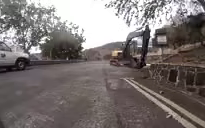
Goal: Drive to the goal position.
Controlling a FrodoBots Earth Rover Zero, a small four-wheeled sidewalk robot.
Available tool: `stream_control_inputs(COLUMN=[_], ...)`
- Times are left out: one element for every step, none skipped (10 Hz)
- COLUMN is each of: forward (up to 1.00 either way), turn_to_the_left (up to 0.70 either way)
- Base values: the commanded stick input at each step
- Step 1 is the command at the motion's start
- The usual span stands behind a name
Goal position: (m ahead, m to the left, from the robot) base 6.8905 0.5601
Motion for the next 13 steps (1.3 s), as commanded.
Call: stream_control_inputs(forward=[0.7,0.7,0.7,0.7,0.7,0.7,0.7,0.7,0.7,0.7,0.7,0.7,0.7], turn_to_the_left=[0.14,0.02,0.0,0.0,0.0,0.0,0.0,0.0,0.0,0.0,0.0,0.0,0.0])
